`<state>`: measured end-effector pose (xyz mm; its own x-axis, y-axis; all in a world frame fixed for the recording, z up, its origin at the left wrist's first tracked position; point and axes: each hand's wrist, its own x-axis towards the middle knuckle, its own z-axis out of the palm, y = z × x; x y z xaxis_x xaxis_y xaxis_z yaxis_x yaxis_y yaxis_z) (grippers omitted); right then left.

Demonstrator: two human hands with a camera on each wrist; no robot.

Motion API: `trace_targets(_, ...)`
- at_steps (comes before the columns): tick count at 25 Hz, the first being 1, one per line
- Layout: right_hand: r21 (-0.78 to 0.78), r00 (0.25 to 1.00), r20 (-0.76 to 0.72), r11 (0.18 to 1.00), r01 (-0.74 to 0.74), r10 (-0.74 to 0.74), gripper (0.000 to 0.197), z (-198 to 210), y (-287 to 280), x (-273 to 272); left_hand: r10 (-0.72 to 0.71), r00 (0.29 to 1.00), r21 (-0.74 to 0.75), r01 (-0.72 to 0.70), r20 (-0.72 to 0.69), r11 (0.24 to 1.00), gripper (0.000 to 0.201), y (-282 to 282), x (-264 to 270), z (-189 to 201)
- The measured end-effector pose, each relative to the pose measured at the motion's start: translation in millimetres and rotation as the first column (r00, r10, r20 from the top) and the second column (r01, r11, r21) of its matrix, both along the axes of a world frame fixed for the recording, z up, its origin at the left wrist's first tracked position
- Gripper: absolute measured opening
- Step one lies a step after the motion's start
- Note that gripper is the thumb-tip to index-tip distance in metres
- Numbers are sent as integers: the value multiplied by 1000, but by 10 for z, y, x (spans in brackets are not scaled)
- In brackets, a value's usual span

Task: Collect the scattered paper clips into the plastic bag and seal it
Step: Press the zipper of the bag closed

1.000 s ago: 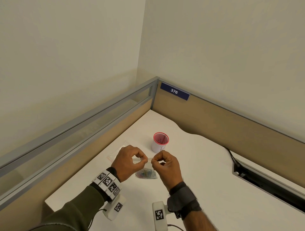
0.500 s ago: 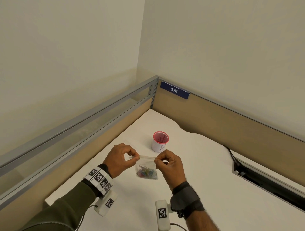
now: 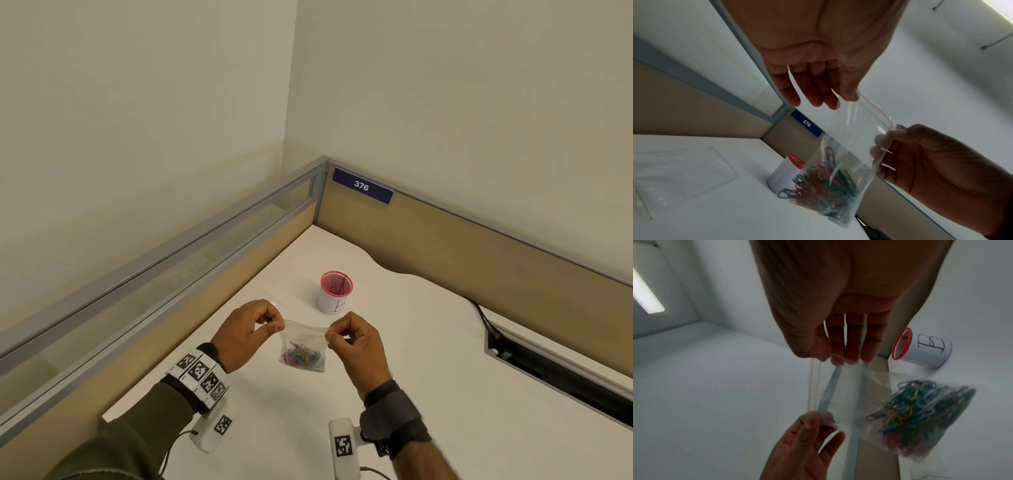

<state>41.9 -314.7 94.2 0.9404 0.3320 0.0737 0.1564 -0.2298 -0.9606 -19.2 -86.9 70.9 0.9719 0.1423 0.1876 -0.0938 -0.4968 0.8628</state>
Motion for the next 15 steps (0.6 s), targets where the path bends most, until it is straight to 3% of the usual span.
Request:
trace_targets(4,-121,999,5,992,-46,47,8,-6,2,-22,4,1000,-31,-3,21,1000,5,-58,3,39)
trace_targets(6,-216,994,31,972,-92,101,19,-16,45,-61,-17,999,-25,18,36,1000,5,-102,2,51)
trace_targets(8,-282,989,71,954,-105,129,17,-10,123,-123,-19,999,-16,20,30,1000,6,-137,12,61)
trace_targets(11,-285,987,115,956,-71,108,4,14,229,-164,-8,999,-18,8,33,1000,7,-176,3,67)
trace_targets(15,-272,981,145,958,-87,130,8,60,229,-142,10,1000,-30,-9,21,1000,8,-144,-16,55)
